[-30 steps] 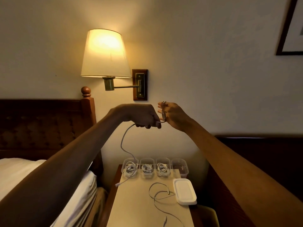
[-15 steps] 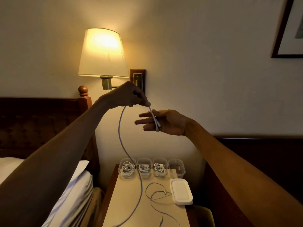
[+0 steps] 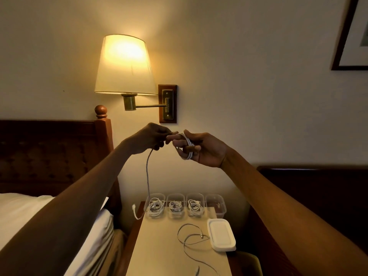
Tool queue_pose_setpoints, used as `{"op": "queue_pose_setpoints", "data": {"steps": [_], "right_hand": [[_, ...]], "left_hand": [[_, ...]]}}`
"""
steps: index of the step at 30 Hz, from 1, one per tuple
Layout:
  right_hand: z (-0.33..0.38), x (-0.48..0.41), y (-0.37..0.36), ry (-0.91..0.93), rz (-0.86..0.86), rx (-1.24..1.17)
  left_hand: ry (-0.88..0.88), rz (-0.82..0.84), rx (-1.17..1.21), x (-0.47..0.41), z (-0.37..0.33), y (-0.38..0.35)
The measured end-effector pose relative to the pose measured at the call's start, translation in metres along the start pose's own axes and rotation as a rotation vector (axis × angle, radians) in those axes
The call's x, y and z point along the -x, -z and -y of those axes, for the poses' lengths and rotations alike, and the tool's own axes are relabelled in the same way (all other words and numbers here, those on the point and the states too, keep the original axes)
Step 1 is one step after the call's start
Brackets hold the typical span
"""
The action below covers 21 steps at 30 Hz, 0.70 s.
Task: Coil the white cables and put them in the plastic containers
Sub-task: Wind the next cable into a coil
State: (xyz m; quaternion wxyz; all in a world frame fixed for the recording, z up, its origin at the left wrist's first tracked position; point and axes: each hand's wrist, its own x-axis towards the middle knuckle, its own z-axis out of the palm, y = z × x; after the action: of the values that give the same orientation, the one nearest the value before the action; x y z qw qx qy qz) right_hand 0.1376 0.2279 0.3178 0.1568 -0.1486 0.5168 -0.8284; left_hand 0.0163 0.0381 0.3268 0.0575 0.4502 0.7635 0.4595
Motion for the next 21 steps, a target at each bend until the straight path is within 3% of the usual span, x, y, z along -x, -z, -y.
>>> {"op": "queue_pose_setpoints", "data": {"steps": [2,6,12,16,21], "right_hand": [[0.001,-0.004,0.001,0.055,0.008,0.001],[0.006,-0.014,0.005,0.181,-0.037,0.04],[0.025,-0.03,0.018,0.394,-0.348,0.09],[0.025,-0.029,0.041,0.332,-0.528,0.384],[0.006,-0.024,0.053,0.133,-0.499,0.706]], "left_hand": [[0.054,0.017,0.146,0.006,0.004,-0.008],[0.131,0.026,0.141,0.008,0.013,-0.03],[0.178,0.122,-0.033,0.009,0.009,-0.063],[0.106,0.133,-0.171,0.005,-0.009,-0.061],[-0.047,0.137,-0.503,-0.005,-0.042,-0.029]]}}
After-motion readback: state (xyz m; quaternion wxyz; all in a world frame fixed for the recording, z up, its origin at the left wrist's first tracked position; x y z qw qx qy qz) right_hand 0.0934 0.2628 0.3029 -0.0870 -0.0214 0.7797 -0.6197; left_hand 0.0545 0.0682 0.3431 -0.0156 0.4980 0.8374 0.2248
